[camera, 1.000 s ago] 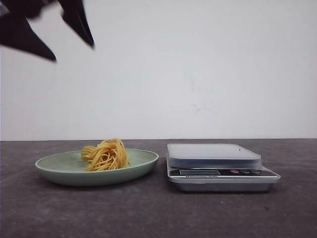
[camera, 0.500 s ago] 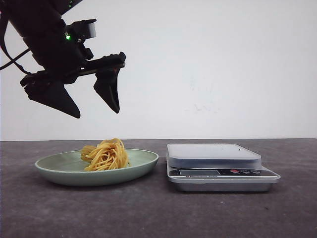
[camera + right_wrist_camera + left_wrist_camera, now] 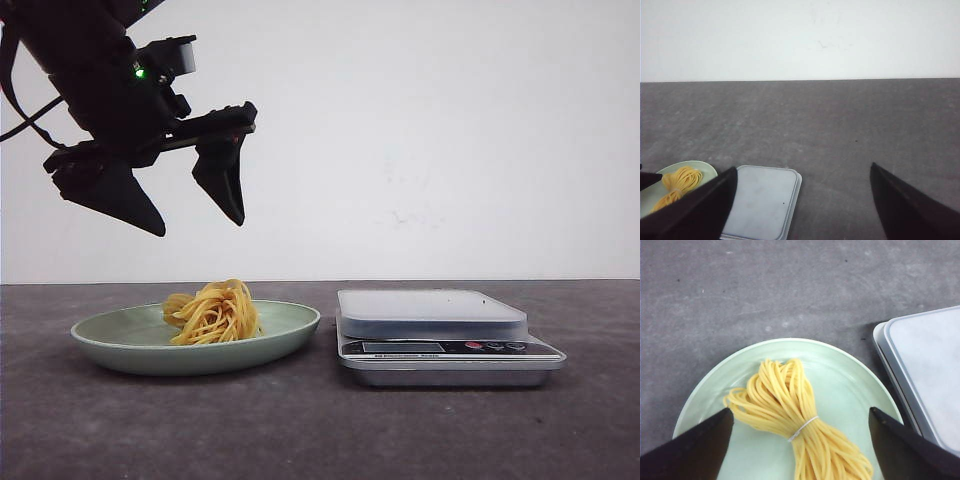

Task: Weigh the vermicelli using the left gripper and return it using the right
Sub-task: 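Move the left gripper over the vermicelli bundle on the green plate, then lower the left gripper and close it on the vermicelli bundle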

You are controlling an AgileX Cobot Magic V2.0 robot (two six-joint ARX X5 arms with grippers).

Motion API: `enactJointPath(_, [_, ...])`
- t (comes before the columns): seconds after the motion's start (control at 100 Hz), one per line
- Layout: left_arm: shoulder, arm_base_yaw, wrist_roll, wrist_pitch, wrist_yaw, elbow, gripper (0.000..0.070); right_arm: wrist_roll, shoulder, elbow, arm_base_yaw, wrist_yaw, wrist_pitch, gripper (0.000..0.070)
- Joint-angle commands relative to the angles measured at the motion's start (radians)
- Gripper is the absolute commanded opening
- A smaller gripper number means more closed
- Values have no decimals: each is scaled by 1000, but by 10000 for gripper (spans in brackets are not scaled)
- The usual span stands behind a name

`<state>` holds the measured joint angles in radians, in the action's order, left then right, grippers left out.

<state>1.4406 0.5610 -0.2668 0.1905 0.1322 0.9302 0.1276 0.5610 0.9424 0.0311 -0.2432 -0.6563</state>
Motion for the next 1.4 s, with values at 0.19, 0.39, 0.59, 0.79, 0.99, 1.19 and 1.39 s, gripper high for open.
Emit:
enactJointPath(0.19, [47,7,-49,-19,2,18,509,-7,6,19,0,-4,2,537])
enactJointPath(0.39, [114,13,-87,2,-14,18,509,-5,6,19,0,-4,1,537])
enactJointPath(0.59, [190,37,-98,5,-36,18,509,-4,6,19,0,-4,0,536])
enactJointPath(0.79, [221,60,-98,-2,-34,18,508,-5,6,19,0,-4,-12,536])
enactJointPath(0.99, [221,63,-95,-5,-24,18,167,-4,6,19,0,-4,-18,536])
enactJointPath(1.19, [221,63,-89,-8,-7,19,1,-5,6,19,0,-3,-23,536])
enactJointPath(1.39, [184,71,-63,19,35,33,3,-5,6,19,0,-3,-37,535])
